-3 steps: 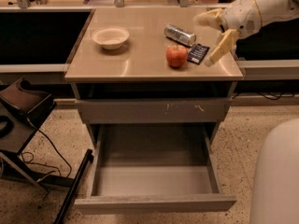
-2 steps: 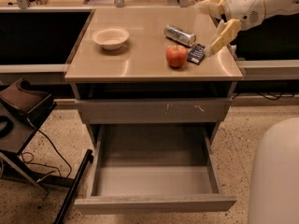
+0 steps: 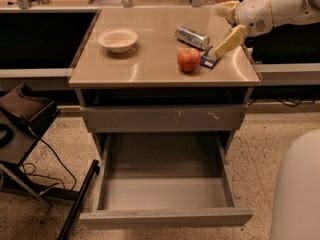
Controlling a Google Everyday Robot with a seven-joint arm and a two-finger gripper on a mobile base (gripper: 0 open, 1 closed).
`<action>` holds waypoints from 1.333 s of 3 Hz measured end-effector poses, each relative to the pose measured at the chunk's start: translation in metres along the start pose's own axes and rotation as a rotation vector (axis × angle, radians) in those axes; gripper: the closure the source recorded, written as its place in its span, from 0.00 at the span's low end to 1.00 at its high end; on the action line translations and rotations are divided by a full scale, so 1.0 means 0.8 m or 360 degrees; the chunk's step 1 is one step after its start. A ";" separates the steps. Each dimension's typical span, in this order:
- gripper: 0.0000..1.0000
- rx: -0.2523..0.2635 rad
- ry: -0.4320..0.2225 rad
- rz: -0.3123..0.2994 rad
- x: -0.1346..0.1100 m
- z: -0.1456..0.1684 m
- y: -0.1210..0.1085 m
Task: Place apple into middle drawer
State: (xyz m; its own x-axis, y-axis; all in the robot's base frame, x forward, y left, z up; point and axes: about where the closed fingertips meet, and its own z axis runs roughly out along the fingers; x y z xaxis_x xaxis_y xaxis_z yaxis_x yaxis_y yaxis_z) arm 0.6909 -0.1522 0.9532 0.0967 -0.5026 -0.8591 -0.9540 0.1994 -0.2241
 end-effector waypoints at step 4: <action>0.00 -0.0058 -0.0049 0.0105 0.039 0.071 -0.030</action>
Offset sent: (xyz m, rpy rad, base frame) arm 0.0272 -0.0040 -0.0028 0.0191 -0.0219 -0.0553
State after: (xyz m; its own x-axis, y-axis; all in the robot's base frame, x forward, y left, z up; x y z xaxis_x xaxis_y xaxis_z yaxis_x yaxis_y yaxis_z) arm 0.7326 -0.1247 0.9059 0.0416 -0.4634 -0.8852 -0.9681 0.2002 -0.1504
